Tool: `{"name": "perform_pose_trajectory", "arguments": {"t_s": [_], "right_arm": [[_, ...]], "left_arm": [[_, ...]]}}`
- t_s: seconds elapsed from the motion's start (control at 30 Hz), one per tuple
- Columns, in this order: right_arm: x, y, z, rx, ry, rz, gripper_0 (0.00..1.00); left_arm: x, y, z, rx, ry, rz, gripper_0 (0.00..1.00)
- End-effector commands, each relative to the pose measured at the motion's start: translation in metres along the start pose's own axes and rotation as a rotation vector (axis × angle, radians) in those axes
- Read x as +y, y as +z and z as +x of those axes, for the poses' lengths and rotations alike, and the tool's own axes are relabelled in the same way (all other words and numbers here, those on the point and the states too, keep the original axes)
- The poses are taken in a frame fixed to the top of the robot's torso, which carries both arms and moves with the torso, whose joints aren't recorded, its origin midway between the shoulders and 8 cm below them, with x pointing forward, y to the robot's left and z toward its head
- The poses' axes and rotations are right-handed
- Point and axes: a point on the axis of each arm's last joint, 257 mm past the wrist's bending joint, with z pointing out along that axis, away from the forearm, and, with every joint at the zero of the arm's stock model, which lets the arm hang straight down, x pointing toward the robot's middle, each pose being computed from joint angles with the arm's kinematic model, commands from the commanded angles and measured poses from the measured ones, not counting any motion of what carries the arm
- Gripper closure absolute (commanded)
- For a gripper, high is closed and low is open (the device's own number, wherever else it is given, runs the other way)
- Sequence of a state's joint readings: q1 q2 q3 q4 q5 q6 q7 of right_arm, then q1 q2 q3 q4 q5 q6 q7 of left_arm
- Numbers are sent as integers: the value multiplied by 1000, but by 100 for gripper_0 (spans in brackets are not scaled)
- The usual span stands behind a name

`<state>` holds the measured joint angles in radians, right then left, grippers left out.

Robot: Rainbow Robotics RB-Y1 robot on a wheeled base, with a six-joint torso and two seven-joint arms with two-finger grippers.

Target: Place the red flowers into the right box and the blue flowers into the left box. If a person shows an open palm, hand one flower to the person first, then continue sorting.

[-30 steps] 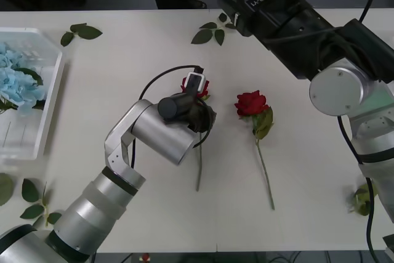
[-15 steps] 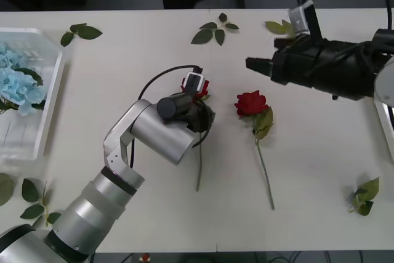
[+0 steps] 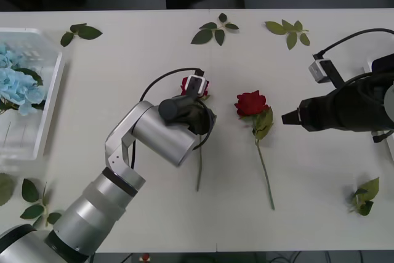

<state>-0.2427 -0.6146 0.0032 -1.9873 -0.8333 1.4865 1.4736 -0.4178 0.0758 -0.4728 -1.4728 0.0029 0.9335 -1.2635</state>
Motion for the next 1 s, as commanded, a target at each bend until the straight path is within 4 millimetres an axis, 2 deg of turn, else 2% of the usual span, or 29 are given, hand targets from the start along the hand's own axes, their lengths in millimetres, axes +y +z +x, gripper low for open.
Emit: {"name": "perform_pose_trajectory", "arguments": {"t_s": [0.03,0.2,0.37,0.4,0.43,0.5,0.57,1.0], "right_arm": [[12,8,4,23,45,38,0],[28,31,14,42,87,92,0],[34,51,21,59,86,134,0],[36,57,21,61,86,140,0],[36,59,22,62,88,143,0],[39,69,24,67,82,154,0],[42,76,24,63,72,165,0],[59,118,40,52,21,187,0]], "left_arm": [[-3,3,13,16,-11,6,0],[-5,9,25,40,2,8,0],[-5,15,35,51,9,12,0],[-4,16,37,53,12,10,18],[-4,16,37,52,12,10,28],[-3,16,37,52,15,8,72],[-1,17,37,52,17,4,100],[30,16,43,57,54,-46,100]]}}
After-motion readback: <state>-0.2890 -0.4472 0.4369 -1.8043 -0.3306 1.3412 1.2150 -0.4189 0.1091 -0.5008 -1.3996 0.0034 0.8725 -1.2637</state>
